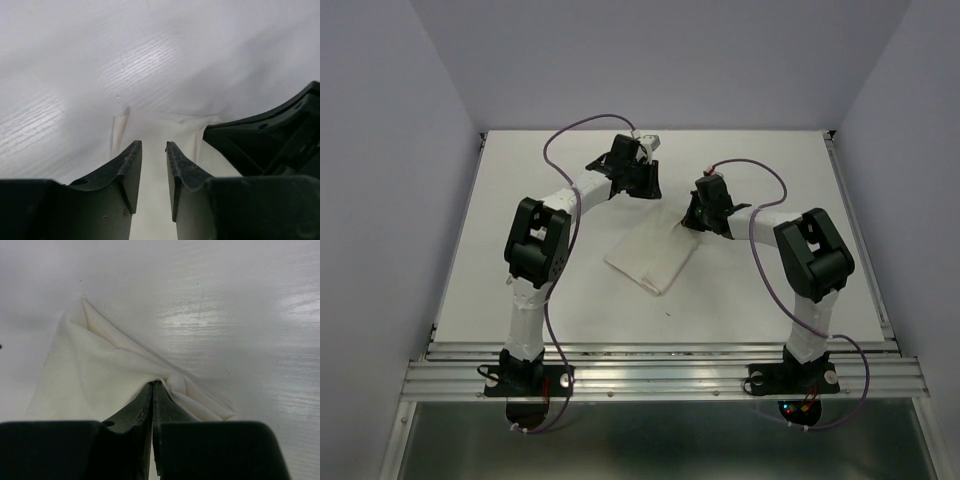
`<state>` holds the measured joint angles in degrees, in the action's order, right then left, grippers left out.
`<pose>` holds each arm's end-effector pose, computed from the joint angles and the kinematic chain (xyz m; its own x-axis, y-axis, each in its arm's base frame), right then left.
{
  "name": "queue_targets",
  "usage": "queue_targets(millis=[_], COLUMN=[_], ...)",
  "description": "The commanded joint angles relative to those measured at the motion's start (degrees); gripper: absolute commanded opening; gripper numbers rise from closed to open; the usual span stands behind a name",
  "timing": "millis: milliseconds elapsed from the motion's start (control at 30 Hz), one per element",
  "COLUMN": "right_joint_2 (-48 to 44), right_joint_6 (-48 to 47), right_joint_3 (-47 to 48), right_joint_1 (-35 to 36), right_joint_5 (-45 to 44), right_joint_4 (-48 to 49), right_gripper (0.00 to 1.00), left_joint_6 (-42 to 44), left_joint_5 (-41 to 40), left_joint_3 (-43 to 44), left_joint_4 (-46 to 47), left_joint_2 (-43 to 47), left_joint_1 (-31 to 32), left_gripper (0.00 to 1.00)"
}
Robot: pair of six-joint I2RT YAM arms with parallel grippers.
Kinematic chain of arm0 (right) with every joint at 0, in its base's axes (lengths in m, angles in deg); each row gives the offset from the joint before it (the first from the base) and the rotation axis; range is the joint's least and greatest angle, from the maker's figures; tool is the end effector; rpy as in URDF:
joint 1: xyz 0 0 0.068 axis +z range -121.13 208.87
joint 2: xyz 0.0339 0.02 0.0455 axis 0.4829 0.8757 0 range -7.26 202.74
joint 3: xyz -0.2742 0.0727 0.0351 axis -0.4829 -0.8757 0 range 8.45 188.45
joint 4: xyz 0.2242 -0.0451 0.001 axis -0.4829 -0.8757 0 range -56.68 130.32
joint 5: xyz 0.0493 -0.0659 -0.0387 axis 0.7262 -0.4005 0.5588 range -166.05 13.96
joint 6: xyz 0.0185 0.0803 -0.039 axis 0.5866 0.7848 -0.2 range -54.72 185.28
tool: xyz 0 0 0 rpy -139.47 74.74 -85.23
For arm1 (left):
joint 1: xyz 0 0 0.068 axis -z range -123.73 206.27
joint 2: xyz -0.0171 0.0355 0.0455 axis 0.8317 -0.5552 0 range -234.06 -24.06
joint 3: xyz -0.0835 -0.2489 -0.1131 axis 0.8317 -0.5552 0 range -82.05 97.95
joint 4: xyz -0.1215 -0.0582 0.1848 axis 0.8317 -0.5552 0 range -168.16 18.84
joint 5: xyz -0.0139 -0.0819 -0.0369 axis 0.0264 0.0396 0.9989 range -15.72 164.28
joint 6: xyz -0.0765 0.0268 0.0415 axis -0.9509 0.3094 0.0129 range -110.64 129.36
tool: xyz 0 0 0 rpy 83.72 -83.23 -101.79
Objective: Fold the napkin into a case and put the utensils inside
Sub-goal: Pick up the 2/3-rectangle-folded napkin from the center of the board.
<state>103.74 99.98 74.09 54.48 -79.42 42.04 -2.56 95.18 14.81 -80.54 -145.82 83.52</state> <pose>0.3828 0.1781 0.1582 -0.7355 0.2777 -0.6180 0.0312 0.9250 0.3786 0.4362 -0.2574 0.2310 -0.6324 0.1087 -0.7670 0.5715 0.7339 -0.3671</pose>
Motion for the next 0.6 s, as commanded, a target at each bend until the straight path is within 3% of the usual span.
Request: queue_targets(millis=[0, 167, 567], right_joint_2=[-1.31, -1.31, -0.70], right_joint_6=[-0.68, -0.77, -0.77], right_joint_3=[-1.05, -0.43, 0.27], right_joint_1=[0.41, 0.41, 0.41], right_joint_5=[-0.58, -0.40, -0.31], right_joint_4=[-3.74, -3.83, -4.18], right_gripper=[0.06, 0.06, 0.06], left_joint_6=[2.87, 5.50, 7.26], left_joint_5=[-1.57, -1.04, 0.27], left_joint_3=[3.59, 6.23, 5.54], left_joint_4=[-6.86, -9.95, -11.27], left_joint_2=[-3.92, -6.83, -9.56], left_joint_1=[-0.09, -0.09, 0.00], left_gripper=[0.43, 0.46, 0.43])
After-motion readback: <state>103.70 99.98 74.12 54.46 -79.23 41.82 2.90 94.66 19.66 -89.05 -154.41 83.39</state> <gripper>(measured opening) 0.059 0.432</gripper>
